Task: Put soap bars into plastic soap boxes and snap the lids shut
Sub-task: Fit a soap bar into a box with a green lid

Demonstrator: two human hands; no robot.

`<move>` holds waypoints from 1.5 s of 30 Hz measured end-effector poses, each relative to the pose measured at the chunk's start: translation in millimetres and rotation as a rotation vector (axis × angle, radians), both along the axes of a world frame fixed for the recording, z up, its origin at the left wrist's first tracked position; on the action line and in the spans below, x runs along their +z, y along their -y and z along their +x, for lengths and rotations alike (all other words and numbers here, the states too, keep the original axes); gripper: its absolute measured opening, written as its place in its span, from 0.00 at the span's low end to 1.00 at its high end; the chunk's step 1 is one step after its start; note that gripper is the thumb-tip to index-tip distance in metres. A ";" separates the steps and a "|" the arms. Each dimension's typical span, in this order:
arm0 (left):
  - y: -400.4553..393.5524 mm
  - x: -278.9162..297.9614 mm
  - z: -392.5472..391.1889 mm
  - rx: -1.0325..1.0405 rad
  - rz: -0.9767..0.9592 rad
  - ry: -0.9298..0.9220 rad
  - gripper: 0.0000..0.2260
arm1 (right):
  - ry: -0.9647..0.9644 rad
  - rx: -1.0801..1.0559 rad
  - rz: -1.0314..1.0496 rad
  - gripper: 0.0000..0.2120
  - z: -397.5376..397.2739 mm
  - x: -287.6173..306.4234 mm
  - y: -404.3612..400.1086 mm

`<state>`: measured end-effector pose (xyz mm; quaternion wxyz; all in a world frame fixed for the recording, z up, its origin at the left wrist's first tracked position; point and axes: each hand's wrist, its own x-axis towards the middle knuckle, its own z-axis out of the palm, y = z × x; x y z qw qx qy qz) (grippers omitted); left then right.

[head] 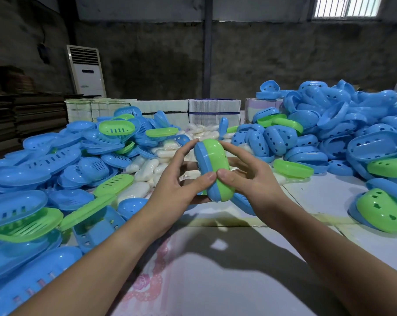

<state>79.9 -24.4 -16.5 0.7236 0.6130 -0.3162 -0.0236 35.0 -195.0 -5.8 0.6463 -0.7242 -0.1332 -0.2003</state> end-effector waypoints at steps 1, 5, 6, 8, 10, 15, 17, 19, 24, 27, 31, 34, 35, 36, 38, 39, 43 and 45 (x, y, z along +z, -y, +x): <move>-0.6 0.0 0.0 0.001 0.002 0.005 0.33 | 0.002 0.004 -0.003 0.29 -0.3 0.2 0.7; -2.4 -0.5 -1.1 0.010 0.024 0.046 0.32 | 0.003 0.044 0.014 0.27 -0.1 1.1 5.2; -2.3 -0.5 -1.7 0.013 0.029 0.052 0.32 | 0.005 0.048 0.016 0.27 0.1 0.8 5.7; -2.2 0.0 -2.2 0.017 0.029 0.052 0.33 | 0.011 0.042 0.015 0.27 0.1 -0.1 5.0; -2.1 1.1 -2.4 0.018 0.023 0.039 0.34 | 0.023 0.039 0.017 0.25 0.8 -1.2 1.5; 1.3 1.2 -7.6 0.039 0.039 0.079 0.34 | 0.014 0.028 0.058 0.24 4.0 -2.1 -0.2; 2.2 1.1 -8.3 0.024 0.034 0.057 0.33 | -0.001 0.054 0.050 0.24 3.1 -3.1 1.3; 1.5 0.8 -8.1 0.024 0.021 0.036 0.32 | -0.006 0.057 0.058 0.22 3.3 -3.5 0.5; 1.3 1.9 -4.5 0.033 -0.015 0.002 0.36 | -0.007 0.059 0.121 0.21 5.1 -2.2 -4.5; -0.1 1.6 -2.2 0.025 -0.013 0.005 0.35 | -0.006 0.076 0.104 0.20 6.0 -4.0 -4.7; 0.5 -0.5 -1.9 0.009 -0.020 -0.035 0.33 | -0.018 0.081 0.088 0.22 7.2 -5.3 -3.1; -0.7 -1.1 -1.0 0.008 -0.012 -0.038 0.33 | -0.022 0.056 0.084 0.27 7.2 -5.4 -3.2; -1.0 -1.2 -0.5 0.005 -0.008 -0.042 0.33 | -0.021 0.046 0.082 0.28 7.2 -5.8 -3.4; -1.2 -1.6 0.2 0.004 -0.003 -0.048 0.32 | -0.021 0.038 0.079 0.28 7.5 -6.2 -4.0; -0.8 -2.4 1.7 0.014 0.012 -0.059 0.31 | -0.025 0.027 0.079 0.27 7.3 -7.2 -4.4; -0.7 -2.6 2.3 0.018 0.018 -0.062 0.31 | -0.027 0.026 0.080 0.27 7.3 -7.4 -4.5; -2.6 -2.2 4.6 0.011 0.031 -0.063 0.32 | -0.053 0.054 0.105 0.27 6.8 -6.8 -4.2; -3.6 -1.8 5.7 -0.004 0.029 -0.067 0.31 | -0.072 0.096 0.138 0.26 6.0 -6.4 -3.4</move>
